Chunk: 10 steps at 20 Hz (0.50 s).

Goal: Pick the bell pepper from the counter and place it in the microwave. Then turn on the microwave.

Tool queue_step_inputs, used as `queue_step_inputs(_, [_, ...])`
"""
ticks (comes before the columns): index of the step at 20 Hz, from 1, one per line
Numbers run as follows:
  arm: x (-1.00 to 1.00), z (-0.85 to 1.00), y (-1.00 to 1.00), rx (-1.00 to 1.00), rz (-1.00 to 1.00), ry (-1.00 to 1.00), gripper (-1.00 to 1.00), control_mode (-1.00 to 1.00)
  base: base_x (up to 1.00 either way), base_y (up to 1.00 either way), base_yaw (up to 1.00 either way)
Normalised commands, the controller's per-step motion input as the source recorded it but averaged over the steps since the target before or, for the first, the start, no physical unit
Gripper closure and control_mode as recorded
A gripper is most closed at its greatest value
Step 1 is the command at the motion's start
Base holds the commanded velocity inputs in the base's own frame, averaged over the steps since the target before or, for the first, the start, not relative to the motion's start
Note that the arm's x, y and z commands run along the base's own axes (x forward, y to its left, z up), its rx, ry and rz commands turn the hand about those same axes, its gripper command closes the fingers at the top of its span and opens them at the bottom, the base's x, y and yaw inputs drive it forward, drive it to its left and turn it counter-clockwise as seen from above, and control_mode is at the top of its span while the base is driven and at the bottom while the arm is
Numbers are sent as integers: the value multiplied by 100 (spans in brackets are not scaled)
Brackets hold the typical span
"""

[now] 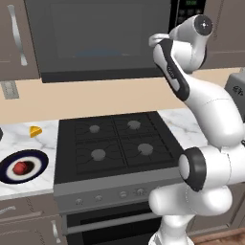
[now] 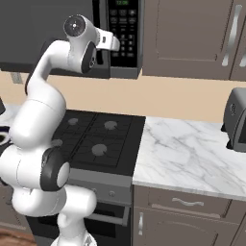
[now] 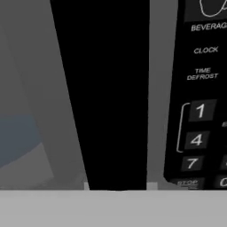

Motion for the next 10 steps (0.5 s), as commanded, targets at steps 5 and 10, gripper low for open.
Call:
queue_step_inputs(5, [-42,0,6,6,7,-3,100,-100,0,0,0])
queue_step_inputs(10, [-48,0,7,5,8,-8,100,-100,0,0,0])
